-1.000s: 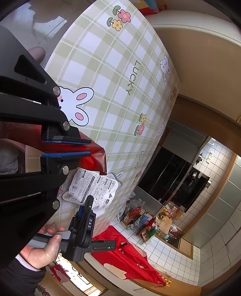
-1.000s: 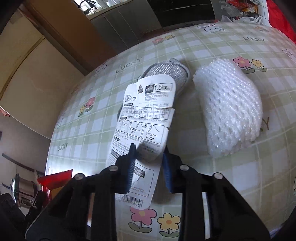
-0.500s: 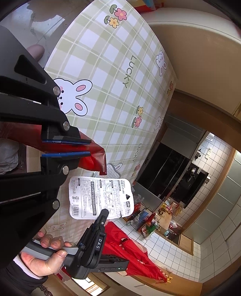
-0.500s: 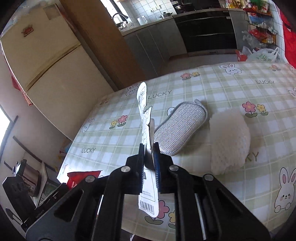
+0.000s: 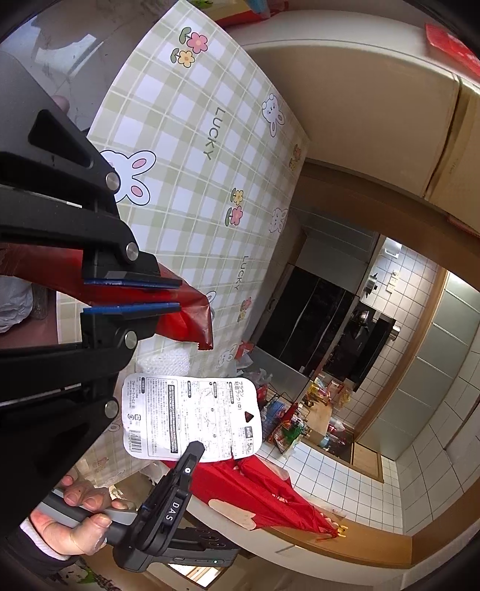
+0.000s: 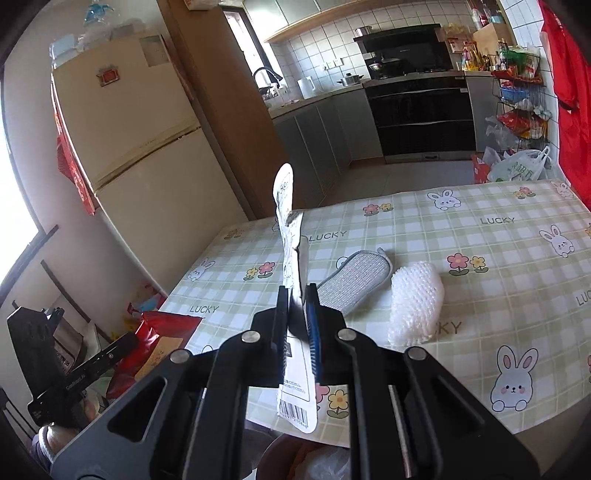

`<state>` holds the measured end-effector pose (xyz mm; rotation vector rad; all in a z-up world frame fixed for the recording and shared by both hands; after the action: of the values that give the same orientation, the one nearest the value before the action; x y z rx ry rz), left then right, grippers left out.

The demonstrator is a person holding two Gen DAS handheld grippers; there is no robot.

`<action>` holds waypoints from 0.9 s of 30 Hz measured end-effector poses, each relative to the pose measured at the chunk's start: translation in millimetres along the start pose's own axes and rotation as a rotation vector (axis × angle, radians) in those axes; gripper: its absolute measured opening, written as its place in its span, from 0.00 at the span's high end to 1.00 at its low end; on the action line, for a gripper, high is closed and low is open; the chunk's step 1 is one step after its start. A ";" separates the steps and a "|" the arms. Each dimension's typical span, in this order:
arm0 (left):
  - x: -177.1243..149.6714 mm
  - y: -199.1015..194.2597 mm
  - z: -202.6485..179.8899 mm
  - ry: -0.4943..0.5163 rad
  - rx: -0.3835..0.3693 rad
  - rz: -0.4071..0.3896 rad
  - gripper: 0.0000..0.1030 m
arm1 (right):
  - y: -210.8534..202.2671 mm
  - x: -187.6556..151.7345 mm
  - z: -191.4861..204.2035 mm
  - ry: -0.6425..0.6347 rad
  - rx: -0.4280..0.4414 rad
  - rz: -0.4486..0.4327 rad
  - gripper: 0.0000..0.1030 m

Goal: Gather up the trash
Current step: 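Carry the white package with the right gripper over the bucket and release it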

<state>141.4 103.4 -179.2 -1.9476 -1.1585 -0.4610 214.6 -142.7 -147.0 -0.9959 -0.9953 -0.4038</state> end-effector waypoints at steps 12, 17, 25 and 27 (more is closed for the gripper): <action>-16.3 -60.4 -43.7 0.054 -0.046 -0.046 0.93 | -80.0 -39.8 29.7 -0.055 0.010 -0.010 0.87; -24.1 -74.2 -54.0 0.078 -0.064 -0.048 0.92 | -95.4 -51.0 37.9 -0.064 0.018 -0.007 0.87; -26.4 -78.0 -54.0 0.082 -0.063 -0.049 0.93 | -90.2 -64.1 46.3 -0.063 0.068 0.041 0.83; -26.7 -75.3 -53.6 0.080 -0.062 -0.045 0.92 | -85.5 -67.0 46.3 -0.057 0.073 0.059 0.61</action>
<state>68.1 65.4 -129.7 -1.9414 -1.1511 -0.5996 97.5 -157.2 -152.0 -0.9728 -1.0222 -0.2894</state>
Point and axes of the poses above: each gripper's, at about its wrist camera, not at the fingertips, and y roughly the way its jaws point, z to its left, x to its top, the point moved 3 cm from there along y, roughly the way its jaws point, and after that the axes turned 15 degrees about -y, right-handed, at the moved point
